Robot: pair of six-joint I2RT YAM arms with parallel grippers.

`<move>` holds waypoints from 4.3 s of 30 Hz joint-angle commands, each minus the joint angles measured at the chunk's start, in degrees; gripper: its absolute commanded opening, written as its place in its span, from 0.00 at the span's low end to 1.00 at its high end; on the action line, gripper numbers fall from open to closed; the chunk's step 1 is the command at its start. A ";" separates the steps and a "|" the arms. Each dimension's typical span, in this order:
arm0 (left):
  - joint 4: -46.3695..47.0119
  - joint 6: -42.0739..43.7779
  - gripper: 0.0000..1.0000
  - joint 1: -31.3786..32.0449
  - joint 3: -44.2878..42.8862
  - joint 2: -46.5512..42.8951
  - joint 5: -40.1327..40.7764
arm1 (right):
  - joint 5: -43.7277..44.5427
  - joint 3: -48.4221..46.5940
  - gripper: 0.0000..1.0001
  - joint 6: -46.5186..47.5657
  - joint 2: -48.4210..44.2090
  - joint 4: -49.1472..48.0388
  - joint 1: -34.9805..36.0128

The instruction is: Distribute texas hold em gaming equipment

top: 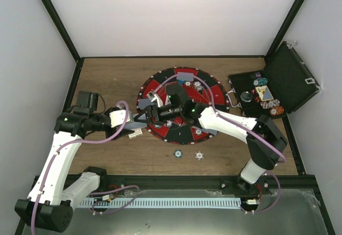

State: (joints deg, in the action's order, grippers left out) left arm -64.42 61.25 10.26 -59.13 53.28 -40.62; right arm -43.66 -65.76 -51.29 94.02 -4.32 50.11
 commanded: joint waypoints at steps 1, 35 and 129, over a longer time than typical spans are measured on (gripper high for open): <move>0.70 0.13 0.13 -0.07 -0.54 -0.63 -2.44 | 1.62 0.91 0.65 1.32 -1.95 3.53 -1.66; 0.53 0.36 0.14 -0.07 -0.69 -0.83 -1.67 | -3.59 4.67 0.01 6.92 -17.71 16.15 -22.70; 1.02 -0.47 0.14 -0.11 -0.28 -0.76 -2.95 | 4.37 -6.75 0.82 -4.52 3.63 1.73 4.41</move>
State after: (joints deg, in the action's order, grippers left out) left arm -63.94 60.23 10.26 -59.42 53.23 -41.21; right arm -39.46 -70.04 -55.27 96.73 -1.61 54.22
